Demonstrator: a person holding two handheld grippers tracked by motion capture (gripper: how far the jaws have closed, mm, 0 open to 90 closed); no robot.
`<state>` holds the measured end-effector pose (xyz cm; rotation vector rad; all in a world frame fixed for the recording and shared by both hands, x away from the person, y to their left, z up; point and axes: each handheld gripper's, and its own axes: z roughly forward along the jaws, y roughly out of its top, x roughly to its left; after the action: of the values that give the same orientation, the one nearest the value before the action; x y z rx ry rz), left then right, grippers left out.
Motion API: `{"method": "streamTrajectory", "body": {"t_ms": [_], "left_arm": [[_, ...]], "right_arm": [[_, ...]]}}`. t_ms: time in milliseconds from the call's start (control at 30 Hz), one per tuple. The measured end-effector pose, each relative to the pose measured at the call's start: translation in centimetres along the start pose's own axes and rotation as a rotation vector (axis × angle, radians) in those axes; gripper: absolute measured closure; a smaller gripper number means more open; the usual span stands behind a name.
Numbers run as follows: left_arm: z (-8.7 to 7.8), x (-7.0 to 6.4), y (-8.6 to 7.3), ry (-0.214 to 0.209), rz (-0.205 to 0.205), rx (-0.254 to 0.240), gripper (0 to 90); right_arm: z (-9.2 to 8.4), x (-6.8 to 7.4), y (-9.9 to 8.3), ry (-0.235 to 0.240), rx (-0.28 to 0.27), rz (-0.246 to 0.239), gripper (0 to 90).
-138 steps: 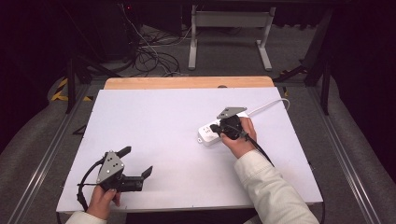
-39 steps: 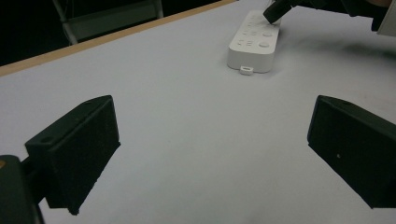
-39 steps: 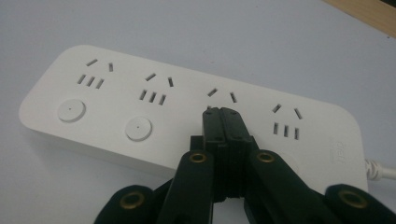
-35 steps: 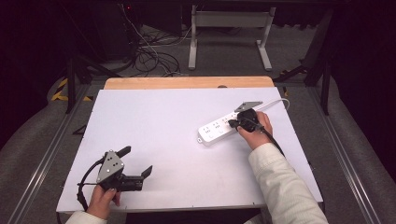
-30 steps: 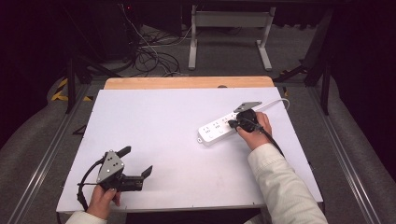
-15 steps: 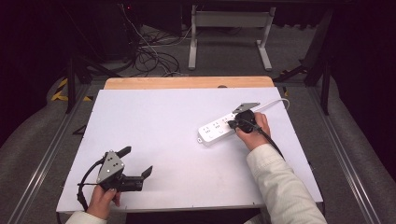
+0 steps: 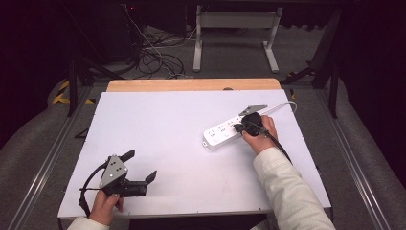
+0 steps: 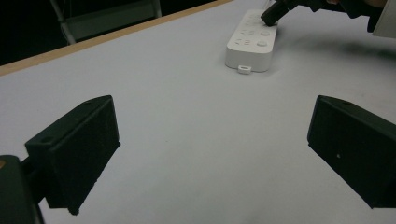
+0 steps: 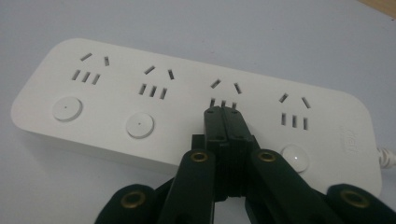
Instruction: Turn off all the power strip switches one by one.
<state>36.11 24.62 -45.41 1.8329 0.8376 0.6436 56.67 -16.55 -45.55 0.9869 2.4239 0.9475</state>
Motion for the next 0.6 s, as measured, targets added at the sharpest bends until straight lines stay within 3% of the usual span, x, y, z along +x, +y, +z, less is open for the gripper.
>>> {"method": "streamTrajectory", "body": {"t_ms": [67, 167, 233, 300, 333, 400, 600], "left_arm": [[0.0, 0.0, 0.0, 0.000, 0.000, 0.000, 2.8], [0.0, 0.0, 0.0, 0.000, -0.008, -0.001, 2.8], [0.0, 0.1, 0.0, 0.003, -0.008, -0.003, 2.8], [0.0, 0.2, 0.0, 0.004, -0.006, -0.003, 2.8], [0.0, 0.1, 0.0, 0.002, -0.011, -0.003, 2.8], [0.1, 0.1, 0.0, 0.000, -0.004, 0.002, 2.8], [0.0, 0.0, 0.0, 0.002, -0.003, -0.001, 2.8]], "right_arm": [[0.0, 0.0, 0.0, -0.001, 0.001, 0.010, 90.0], [-0.1, 0.2, 0.3, -0.011, 0.015, -0.020, 90.0], [-1.0, 0.2, 0.7, -0.016, -0.047, -0.036, 90.0], [-2.5, -0.2, 1.2, 0.006, -0.162, 0.014, 90.0], [-3.0, -0.3, 1.5, 0.008, -0.182, 0.021, 90.0], [-3.4, -0.5, 1.8, -0.004, -0.163, -0.003, 90.0], [-3.3, -1.1, 1.4, -0.016, -0.139, 0.010, 90.0]]}}
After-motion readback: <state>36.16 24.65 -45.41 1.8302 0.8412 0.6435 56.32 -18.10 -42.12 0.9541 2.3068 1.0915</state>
